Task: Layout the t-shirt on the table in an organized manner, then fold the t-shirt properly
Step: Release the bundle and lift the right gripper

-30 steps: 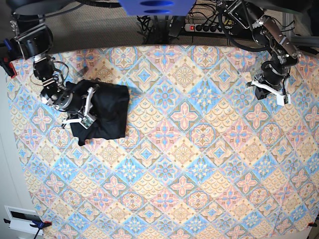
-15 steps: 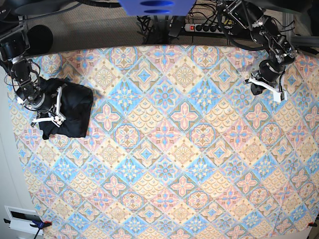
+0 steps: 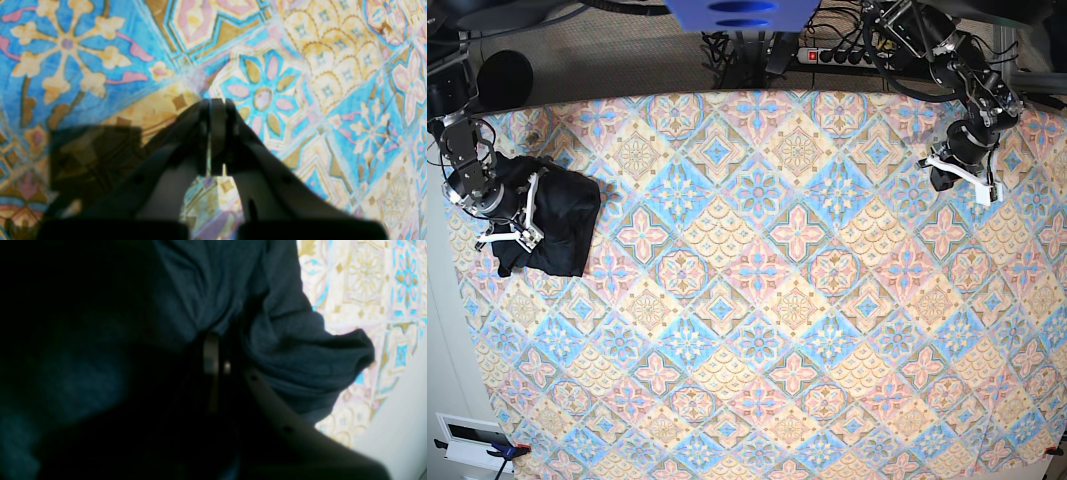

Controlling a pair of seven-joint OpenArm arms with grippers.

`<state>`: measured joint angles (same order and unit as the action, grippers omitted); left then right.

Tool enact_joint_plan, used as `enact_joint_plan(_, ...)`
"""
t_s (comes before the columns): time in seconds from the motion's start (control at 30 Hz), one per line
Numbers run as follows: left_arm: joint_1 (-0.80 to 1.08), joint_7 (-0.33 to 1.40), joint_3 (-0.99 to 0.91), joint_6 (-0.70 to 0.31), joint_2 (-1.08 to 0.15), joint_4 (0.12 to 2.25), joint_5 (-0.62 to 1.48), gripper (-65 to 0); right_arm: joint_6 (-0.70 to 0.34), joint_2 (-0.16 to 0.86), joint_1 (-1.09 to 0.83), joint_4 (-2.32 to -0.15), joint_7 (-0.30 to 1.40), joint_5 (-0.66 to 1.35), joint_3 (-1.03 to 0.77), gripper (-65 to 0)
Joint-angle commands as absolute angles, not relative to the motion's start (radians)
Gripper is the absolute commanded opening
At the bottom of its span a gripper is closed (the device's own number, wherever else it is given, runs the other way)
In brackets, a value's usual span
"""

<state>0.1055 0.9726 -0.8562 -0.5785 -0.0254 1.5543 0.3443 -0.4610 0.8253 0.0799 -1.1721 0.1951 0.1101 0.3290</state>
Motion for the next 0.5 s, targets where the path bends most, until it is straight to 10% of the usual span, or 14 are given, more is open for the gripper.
enact_joint_plan(0.0, 0.101, 0.955, -0.857, -0.584, -0.038, 1.569, 0.363, -65.0, -0.458, 0.860, 0.090, -1.201, 0.223, 0.101, 0.269, -65.0)
enact_joint_plan(0.47, 0.099, 0.957, -0.857, -0.584, -0.035, 1.567, 0.363, -65.0, -0.460, 0.682, 0.082, -1.630, 0.510, 0.303, -0.094, -65.0)
